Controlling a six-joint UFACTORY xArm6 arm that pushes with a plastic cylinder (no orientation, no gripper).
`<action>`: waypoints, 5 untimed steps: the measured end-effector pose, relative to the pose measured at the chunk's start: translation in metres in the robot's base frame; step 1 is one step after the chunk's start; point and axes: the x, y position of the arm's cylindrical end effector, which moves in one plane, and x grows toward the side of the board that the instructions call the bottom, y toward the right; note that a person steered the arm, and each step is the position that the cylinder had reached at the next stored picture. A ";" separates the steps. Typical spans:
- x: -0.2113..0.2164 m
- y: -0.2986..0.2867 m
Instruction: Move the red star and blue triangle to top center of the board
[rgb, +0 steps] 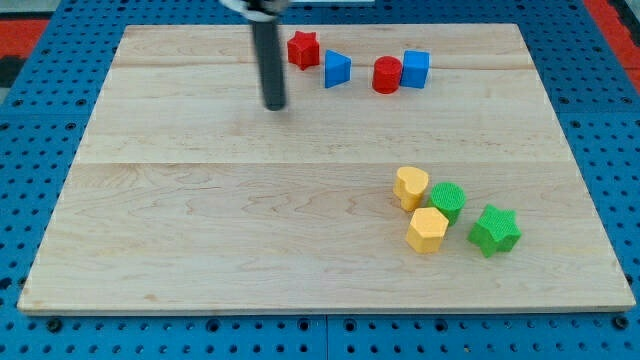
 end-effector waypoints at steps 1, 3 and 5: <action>-0.016 0.037; -0.082 0.037; 0.007 0.062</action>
